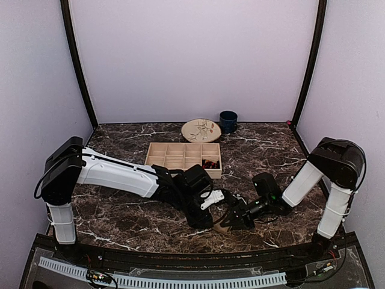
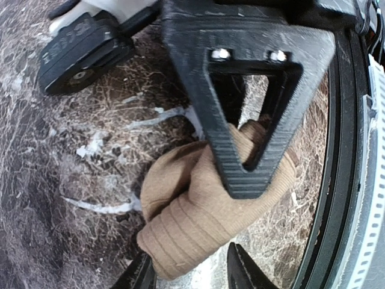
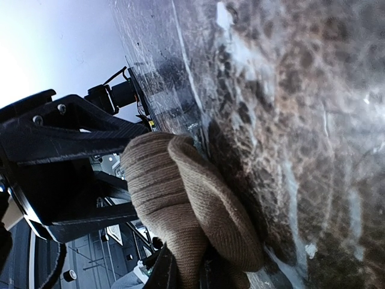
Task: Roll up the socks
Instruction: Roll the sock at the center of the board.
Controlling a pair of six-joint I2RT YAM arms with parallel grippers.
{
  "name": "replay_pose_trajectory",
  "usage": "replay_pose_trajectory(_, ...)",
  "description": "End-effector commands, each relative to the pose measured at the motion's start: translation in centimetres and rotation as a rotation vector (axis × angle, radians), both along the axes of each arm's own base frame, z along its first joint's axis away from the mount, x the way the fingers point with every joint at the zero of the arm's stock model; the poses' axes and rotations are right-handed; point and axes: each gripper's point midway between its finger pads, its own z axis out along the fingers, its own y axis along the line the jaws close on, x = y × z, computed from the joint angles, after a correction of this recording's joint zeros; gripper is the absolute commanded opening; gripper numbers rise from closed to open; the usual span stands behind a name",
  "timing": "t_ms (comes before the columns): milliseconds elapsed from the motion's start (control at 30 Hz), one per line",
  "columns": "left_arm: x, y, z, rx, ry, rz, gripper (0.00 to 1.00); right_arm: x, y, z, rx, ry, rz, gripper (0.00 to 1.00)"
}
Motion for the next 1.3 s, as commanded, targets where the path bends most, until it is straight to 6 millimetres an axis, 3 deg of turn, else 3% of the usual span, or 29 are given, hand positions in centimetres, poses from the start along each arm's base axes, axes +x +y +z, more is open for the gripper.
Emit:
replay_pose_trajectory(0,-0.1,-0.4,1.4,0.002,-0.079,-0.043,0.43,-0.5,-1.1,-1.8,-0.070,0.072,-0.026,0.00)
replay_pose_trajectory(367,-0.9,-1.0,2.8,-0.004,-0.223,-0.104,0.43,-1.1,-1.6,-2.6,-0.098,0.079,-0.021,0.00)
replay_pose_trajectory(633,0.9,-0.5,5.0,-0.034,-0.404,-0.038,0.43,-1.1,-1.7,-2.8,-0.106,0.072,-0.013,0.00)
replay_pose_trajectory(733,1.1,-0.1,4.8,-0.014,-0.432,-0.039,0.43,-1.1,-1.7,-2.9,-0.106,0.067,-0.013,0.00)
replay_pose_trajectory(1067,-3.0,0.1,4.6,-0.043,-0.361,-0.172,0.42,-0.9,-1.6,-2.7,-0.104,0.068,-0.020,0.00)
replay_pose_trajectory(1267,-4.1,0.4,4.2,-0.050,-0.350,-0.206,0.43,-0.7,-1.4,-2.5,-0.099,0.072,-0.016,0.00)
